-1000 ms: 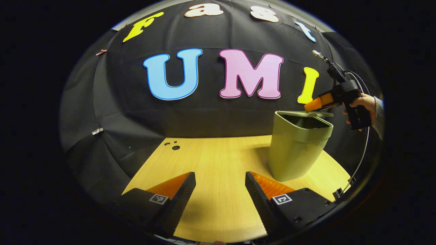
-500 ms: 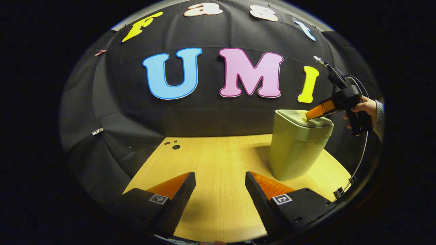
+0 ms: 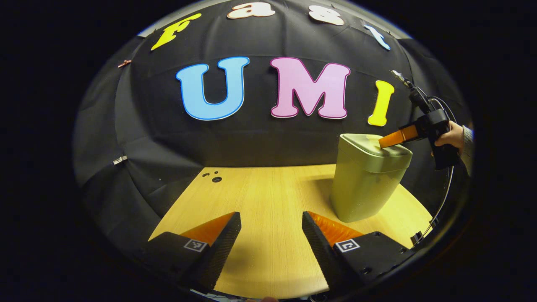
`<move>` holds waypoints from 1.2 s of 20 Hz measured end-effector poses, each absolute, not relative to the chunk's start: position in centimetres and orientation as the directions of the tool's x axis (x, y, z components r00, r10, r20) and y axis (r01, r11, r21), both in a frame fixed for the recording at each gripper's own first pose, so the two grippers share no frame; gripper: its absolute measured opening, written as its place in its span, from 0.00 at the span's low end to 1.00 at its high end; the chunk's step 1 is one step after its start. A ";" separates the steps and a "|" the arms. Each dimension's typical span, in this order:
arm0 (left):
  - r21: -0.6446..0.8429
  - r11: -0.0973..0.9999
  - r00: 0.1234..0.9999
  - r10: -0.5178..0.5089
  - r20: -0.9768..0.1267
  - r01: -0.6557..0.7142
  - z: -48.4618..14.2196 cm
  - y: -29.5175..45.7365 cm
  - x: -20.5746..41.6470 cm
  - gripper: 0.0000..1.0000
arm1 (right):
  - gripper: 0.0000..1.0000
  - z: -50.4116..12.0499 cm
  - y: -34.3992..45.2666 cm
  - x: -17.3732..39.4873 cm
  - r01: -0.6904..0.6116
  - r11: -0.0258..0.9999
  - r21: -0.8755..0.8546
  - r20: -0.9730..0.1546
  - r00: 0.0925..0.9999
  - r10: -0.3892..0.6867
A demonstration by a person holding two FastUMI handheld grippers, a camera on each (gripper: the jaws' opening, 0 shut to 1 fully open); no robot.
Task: Press the lid of the desktop garbage bin to open it, pick up the crumpled paper on the desktop and throw it into the bin, then pick up the pop can on the desktop and drop it into the bin, and finally close the garbage bin lid.
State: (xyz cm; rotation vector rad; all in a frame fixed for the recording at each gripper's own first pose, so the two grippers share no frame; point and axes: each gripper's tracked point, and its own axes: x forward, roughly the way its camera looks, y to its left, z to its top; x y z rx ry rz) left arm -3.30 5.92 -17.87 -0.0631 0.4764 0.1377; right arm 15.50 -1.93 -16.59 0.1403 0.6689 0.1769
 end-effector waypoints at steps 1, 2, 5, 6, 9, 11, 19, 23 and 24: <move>-0.029 0.989 0.881 0.116 -0.459 -0.145 -17.8 5.8 -3.3 0.95 | 0.99 -16.8 -2.0 15.6 -0.127 0.977 0.173 -0.596 0.776 0.206; -0.029 0.989 0.882 0.114 -0.458 -0.142 -17.9 5.7 -3.1 0.95 | 1.00 -16.6 -1.9 15.5 -0.127 0.976 0.178 -0.600 0.772 0.210; -0.022 0.991 0.886 0.111 -0.451 -0.135 -17.5 5.6 -2.8 0.95 | 0.98 -15.8 -1.9 15.9 -0.136 0.974 0.182 -0.562 0.798 0.216; -0.020 0.991 0.888 0.111 -0.447 -0.133 -17.3 5.7 -2.7 0.95 | 0.98 -15.6 -2.1 15.8 -0.132 0.976 0.174 -0.555 0.805 0.208; -0.021 0.991 0.890 0.108 -0.443 -0.131 -17.1 5.6 -2.5 0.95 | 0.97 -15.2 -1.4 16.2 -0.124 0.976 0.177 -0.536 0.820 0.201; -0.020 0.992 0.892 0.103 -0.441 -0.125 -17.0 5.5 -2.5 0.95 | 0.97 -13.8 -1.2 16.2 -0.127 0.976 0.176 -0.486 0.851 0.198; -0.001 0.998 0.909 0.057 -0.413 -0.063 -15.9 3.8 -1.2 0.95 | 0.97 -10.1 -0.1 11.8 -0.142 0.973 0.182 -0.383 0.901 0.204; 0.008 1.000 0.921 0.026 -0.388 -0.025 -14.8 2.6 -0.1 0.95 | 0.97 -9.2 0.5 9.4 -0.134 0.968 0.210 -0.346 0.916 0.202; 0.009 1.000 0.924 0.018 -0.382 -0.016 -14.5 2.4 0.1 0.95 | 0.97 -9.0 0.6 8.9 -0.132 0.969 0.207 -0.338 0.920 0.198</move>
